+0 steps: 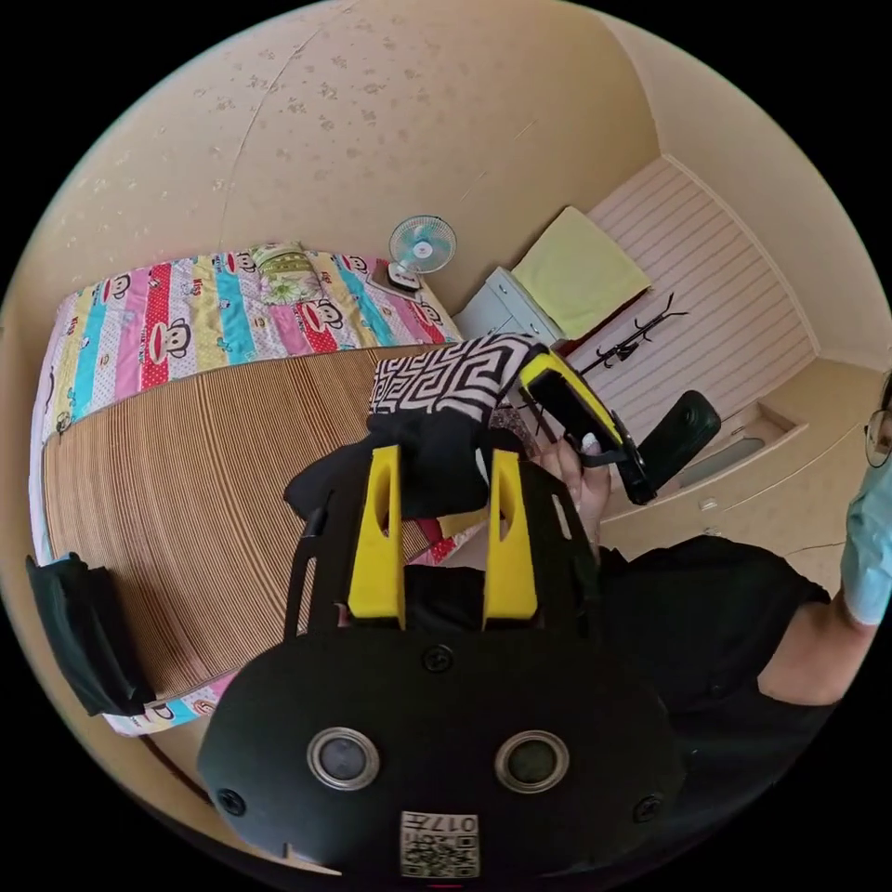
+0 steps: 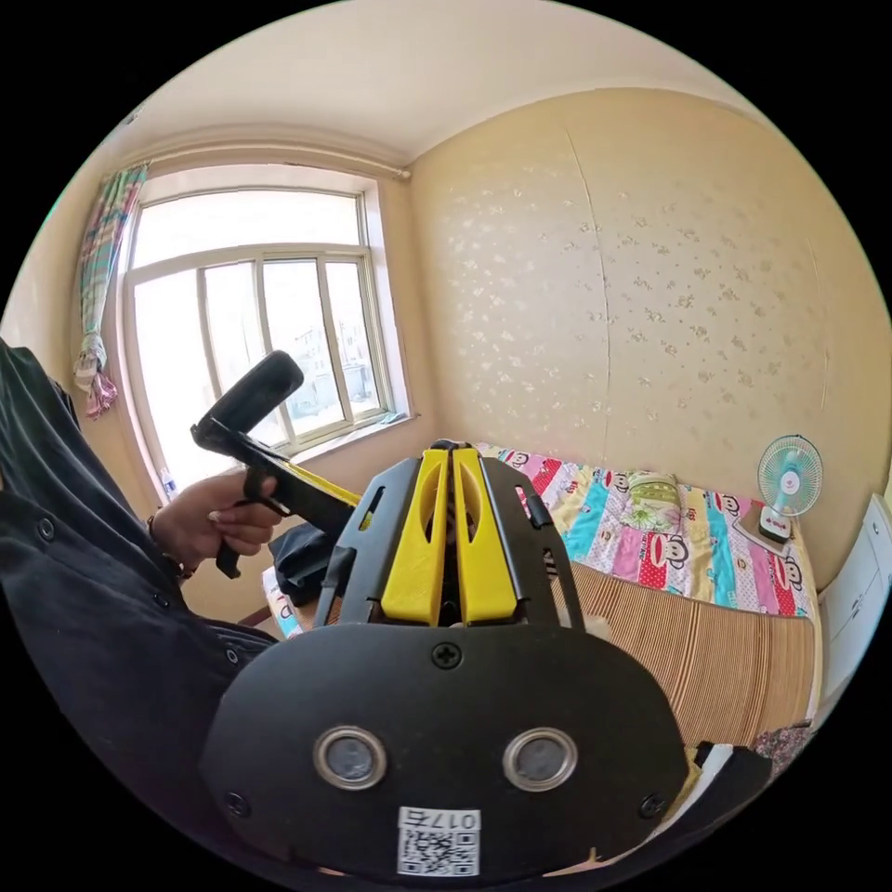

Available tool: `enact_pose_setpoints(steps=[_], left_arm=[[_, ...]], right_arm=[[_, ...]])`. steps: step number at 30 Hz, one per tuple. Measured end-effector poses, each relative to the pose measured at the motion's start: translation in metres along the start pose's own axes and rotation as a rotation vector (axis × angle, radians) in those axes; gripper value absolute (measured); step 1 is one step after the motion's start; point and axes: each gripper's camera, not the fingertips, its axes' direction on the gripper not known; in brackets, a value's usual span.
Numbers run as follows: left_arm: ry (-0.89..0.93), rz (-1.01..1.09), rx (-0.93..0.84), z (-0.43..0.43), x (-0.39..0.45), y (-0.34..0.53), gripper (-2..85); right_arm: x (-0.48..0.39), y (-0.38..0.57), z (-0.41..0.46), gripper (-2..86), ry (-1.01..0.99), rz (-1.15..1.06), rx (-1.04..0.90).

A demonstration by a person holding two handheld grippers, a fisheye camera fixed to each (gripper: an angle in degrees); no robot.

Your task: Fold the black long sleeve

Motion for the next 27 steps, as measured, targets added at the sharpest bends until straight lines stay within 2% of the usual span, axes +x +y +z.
enact_pose_setpoints(steps=[2, 5, 7, 10, 14, 18, 22, 24, 25, 27], left_arm=[[0.073, -0.026, 0.02, 0.005, -0.011, 0.003, 1.9], [0.197, -0.008, 0.112, -0.01, -0.028, 0.011, 0.3], [0.308, 0.11, 0.144, -0.027, -0.031, 0.012, -0.3], [0.468, 0.248, 0.182, -0.051, -0.033, 0.013, -0.7], [0.574, 0.394, 0.193, -0.081, -0.029, 0.016, -0.8], [0.688, 0.5, 0.24, -0.112, -0.031, 0.02, -0.8], [0.891, 0.518, 0.302, -0.136, -0.049, 0.02, -0.8], [1.001, 0.542, 0.326, -0.146, -0.057, 0.021, -0.8], [1.074, 0.549, 0.34, -0.151, -0.062, 0.021, -0.8], [1.171, 0.548, 0.365, -0.158, -0.072, 0.021, -0.8]], right_arm=[[0.003, 0.004, 0.001, 0.8, 0.01, 0.006, -0.002], [0.023, 0.013, -0.003, 1.0, 0.031, 0.037, -0.01], [0.04, 0.021, -0.008, 1.3, -0.027, 0.059, -0.003], [0.068, 0.038, -0.02, 2.2, -0.183, 0.042, 0.043], [0.11, 0.069, -0.036, 5.9, -0.347, 0.106, 0.149], [0.141, 0.101, -0.006, 11.0, -0.567, 0.1, -0.02], [0.161, 0.149, 0.04, 13.7, -0.638, 0.083, -0.187], [0.193, 0.19, 0.086, 14.7, -0.808, 0.198, -0.294], [0.203, 0.199, 0.095, 14.8, -0.859, 0.248, -0.296], [0.229, 0.22, 0.112, 14.9, -1.072, 0.35, -0.168]])
